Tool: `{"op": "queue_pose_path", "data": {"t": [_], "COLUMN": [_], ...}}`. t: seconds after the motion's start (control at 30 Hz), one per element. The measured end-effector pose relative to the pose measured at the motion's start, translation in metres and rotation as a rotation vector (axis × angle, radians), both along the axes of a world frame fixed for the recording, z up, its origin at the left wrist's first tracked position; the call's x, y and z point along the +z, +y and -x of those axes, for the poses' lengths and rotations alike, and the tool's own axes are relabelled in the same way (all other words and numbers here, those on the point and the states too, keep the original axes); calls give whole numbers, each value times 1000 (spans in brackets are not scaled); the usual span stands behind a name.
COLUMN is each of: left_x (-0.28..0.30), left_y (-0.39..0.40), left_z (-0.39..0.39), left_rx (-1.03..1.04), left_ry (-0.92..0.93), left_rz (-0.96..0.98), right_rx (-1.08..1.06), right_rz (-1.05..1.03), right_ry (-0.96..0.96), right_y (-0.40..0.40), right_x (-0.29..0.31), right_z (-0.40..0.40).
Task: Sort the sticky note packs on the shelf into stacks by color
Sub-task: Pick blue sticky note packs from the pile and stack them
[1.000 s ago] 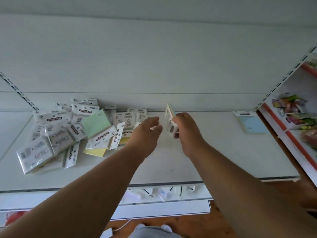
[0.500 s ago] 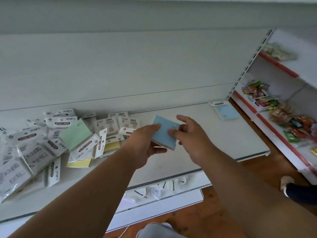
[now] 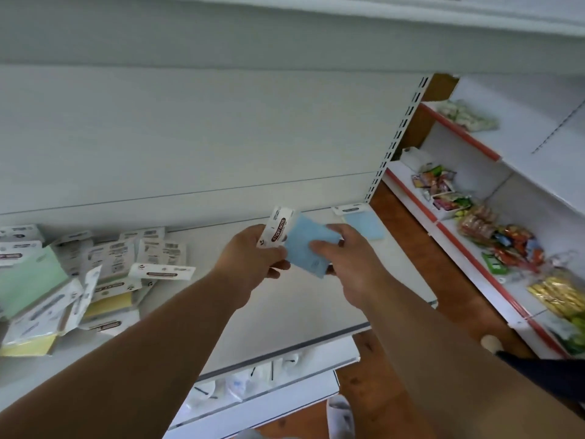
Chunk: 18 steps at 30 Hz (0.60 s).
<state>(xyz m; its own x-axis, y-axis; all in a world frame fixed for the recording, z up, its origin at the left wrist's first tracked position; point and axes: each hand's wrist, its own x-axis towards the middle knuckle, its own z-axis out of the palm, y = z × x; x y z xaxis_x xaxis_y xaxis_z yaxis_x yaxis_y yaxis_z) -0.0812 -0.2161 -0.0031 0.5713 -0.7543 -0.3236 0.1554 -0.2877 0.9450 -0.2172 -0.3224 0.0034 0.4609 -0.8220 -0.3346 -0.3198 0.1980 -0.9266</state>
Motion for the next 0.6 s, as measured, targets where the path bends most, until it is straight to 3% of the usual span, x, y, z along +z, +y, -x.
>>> {"op": "queue_pose_path", "data": {"t": [0.13,0.27,0.6], "left_x": [-6,-18,-34], "left_y": [-60,-122,-196], "left_z": [18,41,77], "left_rx": [23,229,239], "left_ry": [-223,-212,-542], "left_rz": [-93,-111,-312], "right_rx": [128,241,442], "right_rz": [215,223,566], "right_ry": [208,280,536], "right_y": [-72,-133,-212], "right_x": [-6,-7,-21], "right_z": [22,43,54]}}
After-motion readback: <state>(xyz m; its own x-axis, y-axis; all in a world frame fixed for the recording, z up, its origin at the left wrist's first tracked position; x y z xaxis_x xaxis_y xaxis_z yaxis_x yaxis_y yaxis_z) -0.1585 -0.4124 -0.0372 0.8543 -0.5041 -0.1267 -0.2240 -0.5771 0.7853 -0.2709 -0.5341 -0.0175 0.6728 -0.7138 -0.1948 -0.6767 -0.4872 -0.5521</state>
